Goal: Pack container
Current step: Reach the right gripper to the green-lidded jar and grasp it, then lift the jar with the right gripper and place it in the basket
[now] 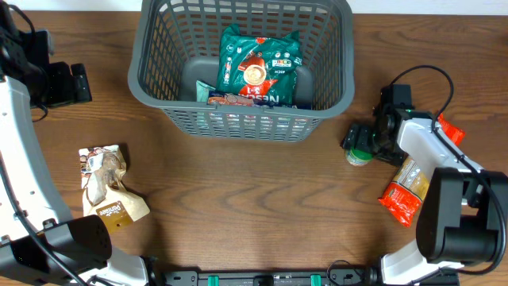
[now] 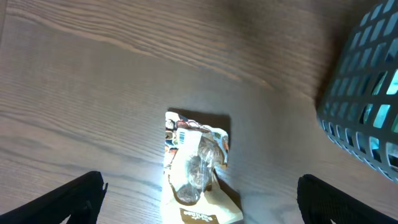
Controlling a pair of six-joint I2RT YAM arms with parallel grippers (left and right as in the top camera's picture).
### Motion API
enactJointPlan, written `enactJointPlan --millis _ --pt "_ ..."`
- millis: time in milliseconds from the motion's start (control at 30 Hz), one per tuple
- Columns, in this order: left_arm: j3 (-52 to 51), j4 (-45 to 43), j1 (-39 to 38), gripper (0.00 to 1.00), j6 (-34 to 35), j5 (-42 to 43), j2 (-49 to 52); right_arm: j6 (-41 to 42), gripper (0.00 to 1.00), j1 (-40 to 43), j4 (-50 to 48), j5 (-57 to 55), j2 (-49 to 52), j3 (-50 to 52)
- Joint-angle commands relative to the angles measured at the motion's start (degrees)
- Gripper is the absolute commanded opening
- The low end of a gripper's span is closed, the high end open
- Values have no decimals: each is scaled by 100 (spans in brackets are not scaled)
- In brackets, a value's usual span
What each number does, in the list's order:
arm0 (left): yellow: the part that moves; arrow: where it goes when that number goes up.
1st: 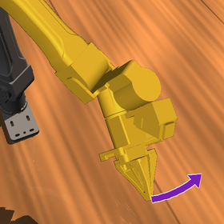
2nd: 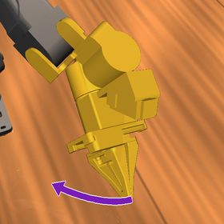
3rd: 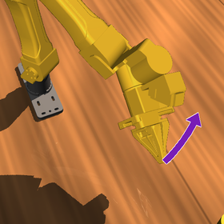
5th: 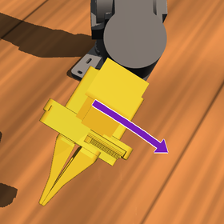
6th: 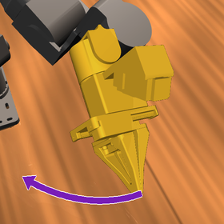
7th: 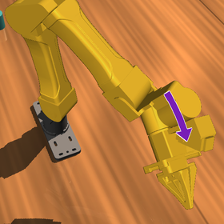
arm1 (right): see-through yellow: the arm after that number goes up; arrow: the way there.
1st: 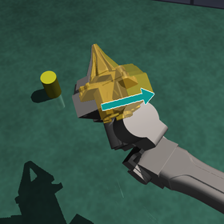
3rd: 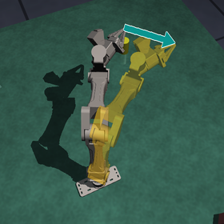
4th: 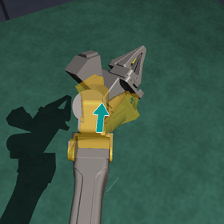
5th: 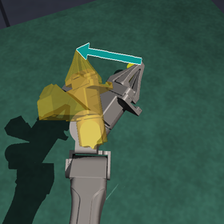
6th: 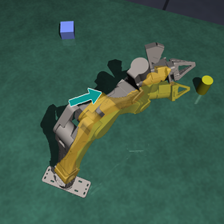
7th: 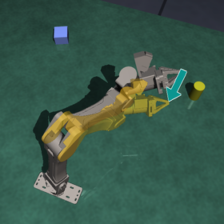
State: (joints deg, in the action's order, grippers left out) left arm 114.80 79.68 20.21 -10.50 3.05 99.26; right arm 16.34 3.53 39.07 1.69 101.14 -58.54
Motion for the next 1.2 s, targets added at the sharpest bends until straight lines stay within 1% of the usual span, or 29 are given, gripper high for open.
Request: enactJointPlan --millis 0,33,67,167,200,233,267,333,433,500,533,667,800,933,1033,1167 --pt "-11 24 13 99 9 61 -4 81 99 -24 -66 -94 103 28" --pt "-11 24 13 98 9 63 -4 81 99 -24 -74 -81 103 26" --pt "-11 24 13 99 9 63 -4 81 94 -24 -74 -76 103 26" --pt "-11 24 13 98 7 63 -4 81 70 -24 -79 -76 103 26" --pt "-11 24 13 98 9 63 -4 81 60 -24 -81 -79 103 26" --pt "-11 24 13 99 9 63 -4 81 52 -24 -87 -79 103 26" --pt "-11 24 13 99 9 63 -4 81 47 -24 -96 -76 103 26" --pt "-11 24 13 99 9 63 -4 81 42 -24 -103 -79 96 20" --pt "-11 22 13 98 9 63 -4 79 17 -24 -55 -81 90 -72" --pt "-11 22 13 99 7 63 -4 79 4 -20 59 -81 57 -234" --pt "-11 20 13 98 9 63 -4 76 1 -17 170 -79 33 -380" --pt "-11 20 13 99 9 63 -4 -94 1 -20 896 -87 -76 -1403" --pt "-11 20 13 99 7 63 -4 -155 1 -20 1882 -192 -144 -2861" --pt "-11 24 13 99 9 63 -4 -184 1 -35 2643 -243 -153 -4395" --pt "-11 37 13 98 9 66 -4 -251 1 -133 2959 -527 -153 -5381" --pt "-11 39 13 99 9 105 -4 -1008 1 -516 3003 -555 -151 -6395"
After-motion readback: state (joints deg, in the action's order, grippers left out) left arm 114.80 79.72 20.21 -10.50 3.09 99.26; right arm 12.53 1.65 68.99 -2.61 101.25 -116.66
